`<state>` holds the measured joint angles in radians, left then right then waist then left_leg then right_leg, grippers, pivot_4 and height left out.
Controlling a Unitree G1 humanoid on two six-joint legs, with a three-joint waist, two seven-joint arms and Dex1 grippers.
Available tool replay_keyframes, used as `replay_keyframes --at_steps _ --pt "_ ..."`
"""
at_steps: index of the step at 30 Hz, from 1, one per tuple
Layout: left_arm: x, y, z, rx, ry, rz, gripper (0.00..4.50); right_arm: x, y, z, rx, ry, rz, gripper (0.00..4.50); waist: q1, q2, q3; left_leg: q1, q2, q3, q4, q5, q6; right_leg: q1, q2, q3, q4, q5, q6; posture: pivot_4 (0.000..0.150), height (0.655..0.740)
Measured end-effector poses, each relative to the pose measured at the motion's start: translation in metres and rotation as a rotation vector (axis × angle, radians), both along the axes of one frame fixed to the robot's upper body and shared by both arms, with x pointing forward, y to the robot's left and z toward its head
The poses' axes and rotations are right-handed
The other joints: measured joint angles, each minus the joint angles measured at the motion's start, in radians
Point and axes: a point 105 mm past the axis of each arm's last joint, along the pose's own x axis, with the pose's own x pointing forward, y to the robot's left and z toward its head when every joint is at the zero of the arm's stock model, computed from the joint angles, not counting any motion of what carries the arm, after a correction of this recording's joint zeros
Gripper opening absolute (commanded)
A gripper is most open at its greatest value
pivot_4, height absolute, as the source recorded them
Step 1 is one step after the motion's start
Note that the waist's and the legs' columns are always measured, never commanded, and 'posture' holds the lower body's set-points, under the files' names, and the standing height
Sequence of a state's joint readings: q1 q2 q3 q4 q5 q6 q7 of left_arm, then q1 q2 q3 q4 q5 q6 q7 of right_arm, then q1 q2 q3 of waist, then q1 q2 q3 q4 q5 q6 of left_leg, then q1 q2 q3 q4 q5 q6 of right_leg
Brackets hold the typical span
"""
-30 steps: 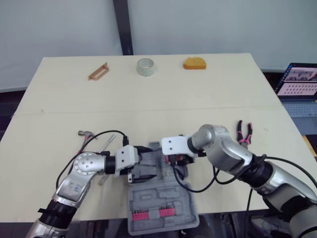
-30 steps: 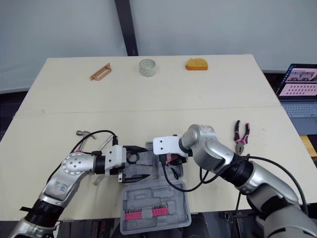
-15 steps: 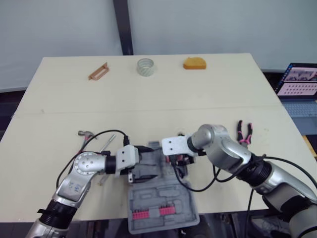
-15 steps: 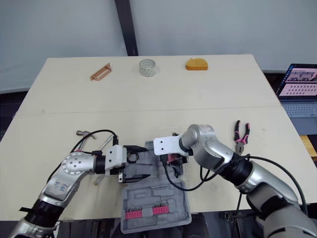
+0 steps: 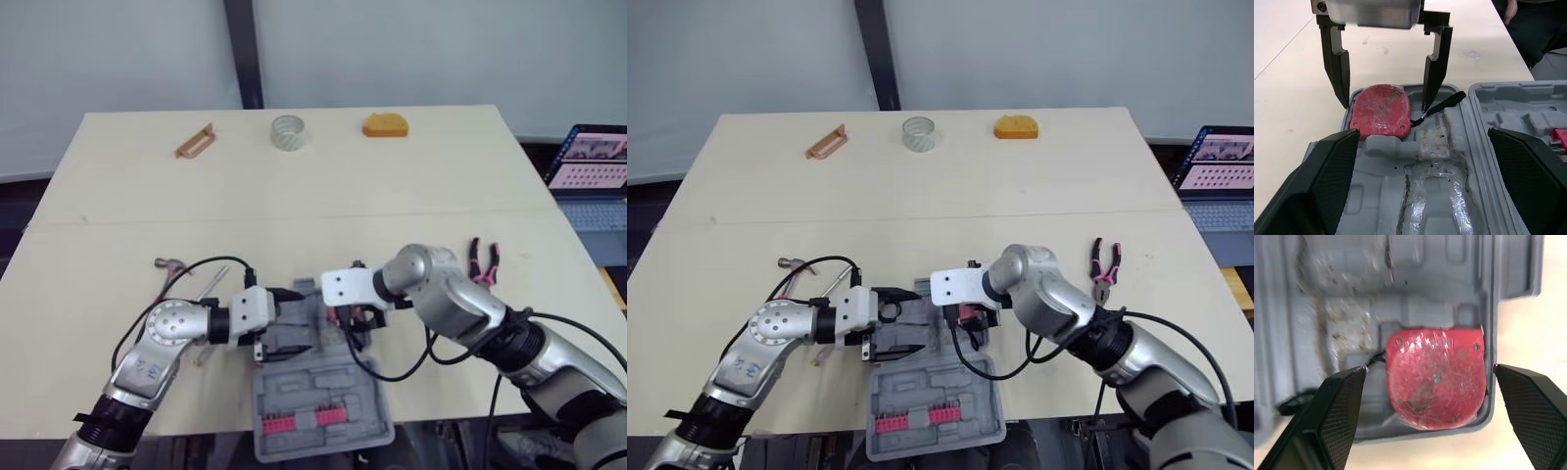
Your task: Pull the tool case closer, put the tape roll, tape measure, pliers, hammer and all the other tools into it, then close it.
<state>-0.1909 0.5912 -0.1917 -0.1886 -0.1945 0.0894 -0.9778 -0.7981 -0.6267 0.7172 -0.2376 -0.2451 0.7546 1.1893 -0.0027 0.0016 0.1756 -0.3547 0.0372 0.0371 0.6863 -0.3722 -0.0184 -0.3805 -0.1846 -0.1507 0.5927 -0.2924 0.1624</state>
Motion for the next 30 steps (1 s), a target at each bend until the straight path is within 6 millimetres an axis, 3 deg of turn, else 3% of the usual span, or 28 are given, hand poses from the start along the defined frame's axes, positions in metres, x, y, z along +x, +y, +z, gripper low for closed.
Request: replay_keyframes --at_steps 2,3,5,7,10,16,23,25,30 --pt "0.000 0.000 0.000 -0.002 0.001 0.000 4.50 0.001 -0.002 0.010 0.093 0.011 -0.020 4.41 0.002 0.000 0.000 0.000 0.000 0.000 0.000 0.000 0.000 0.000 0.000 0.000 0.000 0.000 0.000 0.150 0.7400" --pt "0.001 0.001 0.001 -0.003 -0.001 0.004 4.50 0.001 -0.003 0.013 0.133 0.013 -0.021 4.18 0.001 0.000 0.000 0.000 0.000 0.000 0.000 0.000 0.000 0.000 0.000 0.000 0.000 0.000 0.000 0.150 0.7400" --pt "0.002 0.003 0.003 -0.006 -0.006 0.013 4.50 0.002 -0.005 0.016 0.204 0.010 -0.023 3.58 0.000 0.000 0.000 0.000 0.000 0.000 0.000 0.000 0.000 0.000 0.000 0.000 0.000 0.000 0.000 0.150 0.7400" --pt "0.002 0.004 0.003 -0.007 -0.008 0.014 4.50 0.004 -0.009 0.016 0.249 0.009 -0.034 2.63 0.000 0.000 0.000 0.000 0.000 0.000 0.000 0.000 0.000 0.000 0.000 0.000 0.000 0.000 0.000 0.150 0.7400" --pt "0.002 0.004 0.003 -0.008 -0.007 0.015 4.50 0.008 -0.013 0.015 0.294 0.005 -0.041 2.63 -0.001 0.000 0.000 0.000 0.000 0.000 0.000 0.000 0.000 0.000 0.000 0.000 0.000 0.000 0.000 0.150 0.7400" --pt "0.003 0.003 0.004 -0.013 -0.009 0.016 4.50 0.008 0.002 0.018 0.461 0.012 -0.001 2.63 -0.001 0.000 0.000 0.000 0.000 0.000 -0.001 0.000 0.000 0.000 0.000 0.000 0.000 0.000 0.000 0.150 0.7400" --pt "0.003 0.003 0.004 -0.013 -0.006 0.018 4.50 0.005 -0.009 -0.006 0.495 0.074 -0.030 2.63 -0.001 0.000 0.000 0.001 0.000 0.000 -0.001 0.000 0.000 0.001 0.000 0.000 0.000 0.000 0.000 0.150 0.7400" --pt "0.003 0.003 0.004 -0.013 -0.005 0.019 4.50 0.006 -0.012 -0.009 0.501 0.080 -0.036 2.08 -0.001 0.000 0.000 0.001 0.000 0.000 -0.001 0.000 0.000 0.001 0.000 0.000 0.000 0.000 0.000 0.150 0.7400" --pt "0.003 0.003 0.004 -0.013 -0.005 0.021 4.50 0.010 -0.018 -0.014 0.505 0.081 -0.052 2.08 -0.001 0.000 0.000 0.001 0.000 0.000 -0.001 0.000 0.000 0.001 0.000 0.000 0.000 0.000 0.000 0.150 0.7400"
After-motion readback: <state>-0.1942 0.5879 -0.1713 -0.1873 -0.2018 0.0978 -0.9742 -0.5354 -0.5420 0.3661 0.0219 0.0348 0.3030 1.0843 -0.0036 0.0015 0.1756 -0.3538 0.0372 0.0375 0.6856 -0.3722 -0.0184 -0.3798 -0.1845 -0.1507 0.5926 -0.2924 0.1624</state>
